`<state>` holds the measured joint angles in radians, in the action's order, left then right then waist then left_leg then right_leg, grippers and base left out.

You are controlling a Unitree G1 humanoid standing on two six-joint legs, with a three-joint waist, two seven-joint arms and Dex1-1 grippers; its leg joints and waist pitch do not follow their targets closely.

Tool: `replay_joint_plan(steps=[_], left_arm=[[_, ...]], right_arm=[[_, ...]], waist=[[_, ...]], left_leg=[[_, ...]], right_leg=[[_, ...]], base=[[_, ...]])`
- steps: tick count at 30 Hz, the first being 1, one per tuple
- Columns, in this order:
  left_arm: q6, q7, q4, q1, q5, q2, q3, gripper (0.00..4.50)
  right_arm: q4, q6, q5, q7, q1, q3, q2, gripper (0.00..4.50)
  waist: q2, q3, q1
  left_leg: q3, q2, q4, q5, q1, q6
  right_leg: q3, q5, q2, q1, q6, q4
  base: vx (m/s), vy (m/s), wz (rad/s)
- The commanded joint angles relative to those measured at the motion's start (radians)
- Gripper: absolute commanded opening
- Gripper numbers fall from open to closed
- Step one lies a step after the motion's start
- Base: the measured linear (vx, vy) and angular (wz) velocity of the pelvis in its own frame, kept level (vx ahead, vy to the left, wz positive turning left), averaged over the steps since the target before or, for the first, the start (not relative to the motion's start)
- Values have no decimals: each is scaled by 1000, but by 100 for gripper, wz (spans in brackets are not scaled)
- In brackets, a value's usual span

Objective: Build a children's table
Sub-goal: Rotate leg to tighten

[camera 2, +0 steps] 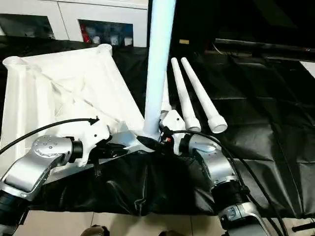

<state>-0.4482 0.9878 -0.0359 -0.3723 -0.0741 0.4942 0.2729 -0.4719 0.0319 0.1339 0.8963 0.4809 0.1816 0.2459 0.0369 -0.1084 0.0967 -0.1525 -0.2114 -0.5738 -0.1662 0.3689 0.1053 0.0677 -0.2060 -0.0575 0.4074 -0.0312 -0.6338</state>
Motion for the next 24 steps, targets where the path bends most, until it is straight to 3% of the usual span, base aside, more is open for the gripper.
replay_joint_plan(steps=[1, 5, 8, 10, 11, 13, 16, 17, 21, 23, 24], left_arm=[[35, 46, 26, -19, -45, -11, 17, 0], [-3, 5, 2, -21, -28, -36, 14, 0], [-59, -176, -52, -57, 36, -119, -4, 0], [-84, -226, -62, -67, 48, -146, -12, 0], [-120, -325, -74, -82, 70, -198, -35, 0], [-141, -375, -77, -89, 75, -229, -53, 0], [-164, -436, -54, -93, 81, -286, -57, 0], [-166, -438, -45, -90, 84, -293, -52, 0], [-159, -425, -21, -82, 89, -296, -34, 0], [-137, -394, -7, -72, 86, -276, -16, 0], [-131, -385, -1, -68, 83, -267, -12, 0]], right_arm=[[7, 4, -17, -2, 0, 2, 13, 276], [2, 27, -12, -26, -8, 3, -11, 275], [-57, 51, -41, -204, -7, -15, -101, 275], [-81, 57, -45, -258, -2, -24, -131, 275], [-125, 67, -45, -350, 11, -43, -185, 275], [-151, 74, -44, -396, 22, -52, -214, 274], [-202, 74, -39, -462, 52, -62, -281, 274], [-206, 74, -42, -463, 57, -62, -292, 274], [-215, 65, -46, -456, 66, -66, -307, 274], [-216, 55, -42, -443, 71, -71, -305, 330], [-214, 52, -40, -435, 72, -72, -303, 330]], waist=[[-19, 96, 1], [-16, 95, 1], [-16, 90, -1], [-9, 89, -2], [-14, 85, -4], [-14, 85, -7], [-14, 88, -8], [-11, 88, -9], [-13, 90, -7], [-14, 89, -9], [-14, 91, -9]], left_leg=[[-8, -13, 47, -76, -6, -54], [-9, -13, 48, -96, -6, -47], [-11, -13, 50, -122, -9, -28], [-9, -12, 52, -163, -11, -10], [-10, -13, 54, -180, -11, -3], [-8, -10, 55, -213, -13, 9], [-6, -11, 54, -205, -8, 6], [-7, -9, 54, -197, -5, 1], [-7, -9, 53, -179, -4, -13], [-7, -9, 54, -183, -2, -14], [-6, -10, 54, -181, -3, -15]], right_leg=[[-52, 84, -67, -74, -258, 54], [-53, 36, -69, -73, -250, 57], [-54, -31, -68, -66, -237, 63], [-53, -129, -73, -69, -217, 73], [-54, -185, -73, -63, -200, 77], [-53, -283, -76, -62, -173, 88], [-52, -272, -74, -59, -151, 87], [-53, -261, -74, -59, -146, 87], [-52, -215, -71, -57, -142, 84], [-52, -214, -72, -57, -144, 84], [-52, -209, -73, -57, -145, 83]], base=[[0, 0, 0], [0, 0, 0], [0, 0, 0], [0, 0, 0], [0, 0, 0], [0, 0, 0], [0, 0, 0], [0, 0, 0], [0, 0, 0], [0, 0, 0], [0, 0, 0]])
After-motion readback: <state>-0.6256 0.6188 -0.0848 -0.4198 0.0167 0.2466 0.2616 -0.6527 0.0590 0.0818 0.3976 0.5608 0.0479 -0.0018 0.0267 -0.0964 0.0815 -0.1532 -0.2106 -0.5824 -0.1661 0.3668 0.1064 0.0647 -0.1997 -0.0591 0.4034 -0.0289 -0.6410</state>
